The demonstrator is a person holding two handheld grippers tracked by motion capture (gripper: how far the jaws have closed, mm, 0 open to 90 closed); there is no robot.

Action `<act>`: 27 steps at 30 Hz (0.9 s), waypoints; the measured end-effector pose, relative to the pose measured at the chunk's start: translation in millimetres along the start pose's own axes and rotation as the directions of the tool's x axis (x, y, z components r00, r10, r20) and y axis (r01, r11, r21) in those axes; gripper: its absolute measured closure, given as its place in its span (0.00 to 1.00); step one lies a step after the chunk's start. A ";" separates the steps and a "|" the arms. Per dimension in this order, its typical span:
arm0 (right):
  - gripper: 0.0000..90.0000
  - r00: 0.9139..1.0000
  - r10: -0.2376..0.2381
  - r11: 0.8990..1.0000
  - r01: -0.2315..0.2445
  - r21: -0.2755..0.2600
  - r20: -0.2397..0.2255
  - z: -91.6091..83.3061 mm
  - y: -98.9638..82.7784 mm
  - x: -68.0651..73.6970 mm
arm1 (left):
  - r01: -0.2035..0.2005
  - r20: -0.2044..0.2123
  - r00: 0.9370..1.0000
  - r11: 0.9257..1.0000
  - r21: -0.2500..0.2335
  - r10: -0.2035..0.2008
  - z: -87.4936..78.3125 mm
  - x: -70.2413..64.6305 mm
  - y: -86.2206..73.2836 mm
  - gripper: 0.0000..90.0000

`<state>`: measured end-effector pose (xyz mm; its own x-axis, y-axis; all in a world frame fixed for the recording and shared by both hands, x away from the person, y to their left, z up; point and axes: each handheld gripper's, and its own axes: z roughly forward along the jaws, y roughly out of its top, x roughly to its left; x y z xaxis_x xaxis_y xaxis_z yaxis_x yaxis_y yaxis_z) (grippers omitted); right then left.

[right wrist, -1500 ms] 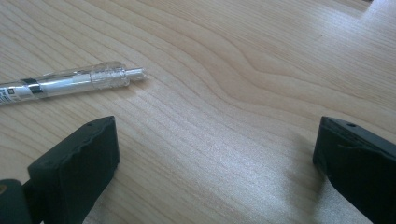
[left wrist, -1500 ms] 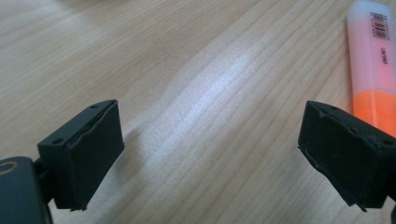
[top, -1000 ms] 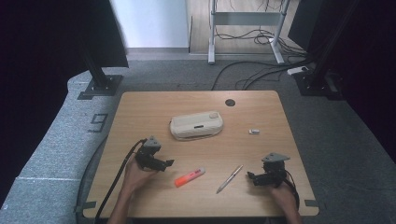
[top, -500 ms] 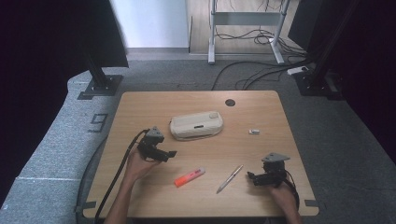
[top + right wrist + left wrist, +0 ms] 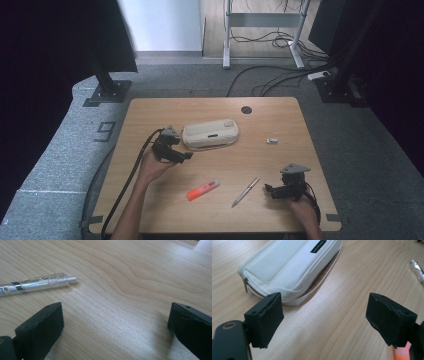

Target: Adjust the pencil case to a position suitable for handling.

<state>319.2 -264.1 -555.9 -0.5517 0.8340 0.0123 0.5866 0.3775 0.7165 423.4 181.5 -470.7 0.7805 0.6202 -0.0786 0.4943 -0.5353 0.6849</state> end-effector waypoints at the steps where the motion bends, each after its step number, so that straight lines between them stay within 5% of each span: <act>1: 0.00 1.000 0.000 1.000 0.000 0.000 0.000 0.0 0.0 0.0 | 0.003 0.000 1.000 1.000 0.001 -0.003 1.2 1.4 1.8 0.16; 18: 0.00 1.000 0.000 1.000 0.000 0.000 0.000 0.0 0.0 0.0 | 0.024 0.025 0.999 1.000 -0.006 -0.024 14.4 20.5 33.8 0.16; 27: 0.00 1.000 0.000 1.000 0.000 0.000 0.000 0.0 -0.1 0.0 | 0.000 0.033 0.999 1.000 0.023 -0.001 28.4 26.7 55.3 0.17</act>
<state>319.2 -264.1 -555.9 -0.5517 0.8339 0.0122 0.5866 0.3777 0.7164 482.5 152.1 -455.6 0.7925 0.6011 -0.1031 0.5027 -0.5483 0.6683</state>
